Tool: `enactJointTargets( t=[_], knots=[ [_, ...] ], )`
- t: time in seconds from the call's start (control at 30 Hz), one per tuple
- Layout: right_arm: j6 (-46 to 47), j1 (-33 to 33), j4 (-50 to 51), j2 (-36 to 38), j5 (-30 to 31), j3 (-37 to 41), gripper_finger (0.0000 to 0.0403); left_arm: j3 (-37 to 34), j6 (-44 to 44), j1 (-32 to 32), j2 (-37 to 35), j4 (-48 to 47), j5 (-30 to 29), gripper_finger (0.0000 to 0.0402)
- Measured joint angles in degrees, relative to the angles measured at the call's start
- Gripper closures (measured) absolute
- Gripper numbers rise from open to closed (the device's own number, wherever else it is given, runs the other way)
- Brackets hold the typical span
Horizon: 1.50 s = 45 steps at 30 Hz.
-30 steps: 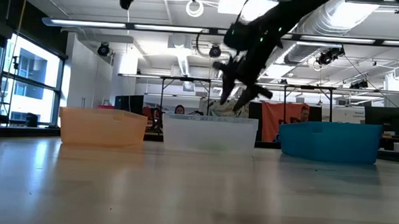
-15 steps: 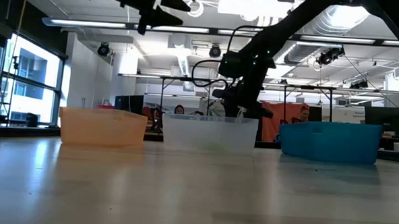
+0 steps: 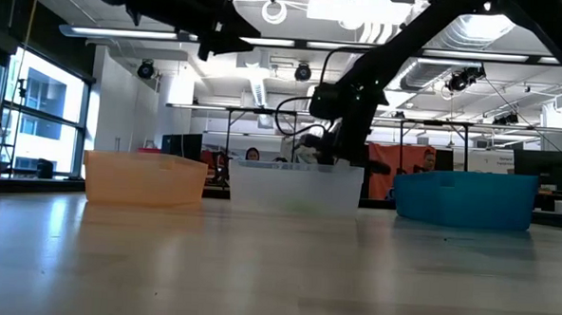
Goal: Sort Halloween decoration
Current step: Put the purple spider toy into the blue bin
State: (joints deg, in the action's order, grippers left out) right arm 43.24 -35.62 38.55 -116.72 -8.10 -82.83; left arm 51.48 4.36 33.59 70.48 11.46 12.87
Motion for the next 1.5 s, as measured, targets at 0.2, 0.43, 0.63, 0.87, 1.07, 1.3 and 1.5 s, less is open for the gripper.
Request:
enactJointTargets(
  t=[0.2,0.43,0.63,0.87,1.07,1.3,1.5],
  knots=[
    [4.38,-0.13,0.14,-0.84,1.97,0.00,0.0204,0.00,0.02,2.96,0.00,-0.39,2.16,0.0202],
    [4.55,0.99,0.98,-1.60,2.10,0.00,0.0204,0.00,0.39,4.39,0.00,-2.50,2.22,0.0202],
    [4.80,1.55,0.53,-3.34,2.95,-0.24,0.0206,0.00,0.06,4.35,0.00,-2.81,2.22,0.0202],
    [0.73,1.62,2.19,-3.50,6.38,-0.15,0.0307,0.00,0.04,4.32,0.00,-3.07,2.22,0.0202],
    [-4.52,1.57,2.79,-2.23,8.45,0.15,0.0385,0.00,0.05,4.35,-0.01,-4.02,2.20,0.0202],
    [-11.05,-0.94,1.83,6.61,10.50,0.20,0.0397,0.00,1.75,4.63,-2.38,-6.12,2.41,0.0202],
    [-19.92,-1.94,2.15,17.68,9.37,0.15,0.0400,0.00,-0.45,6.39,-4.44,-5.29,2.42,0.0202]
  ],
)
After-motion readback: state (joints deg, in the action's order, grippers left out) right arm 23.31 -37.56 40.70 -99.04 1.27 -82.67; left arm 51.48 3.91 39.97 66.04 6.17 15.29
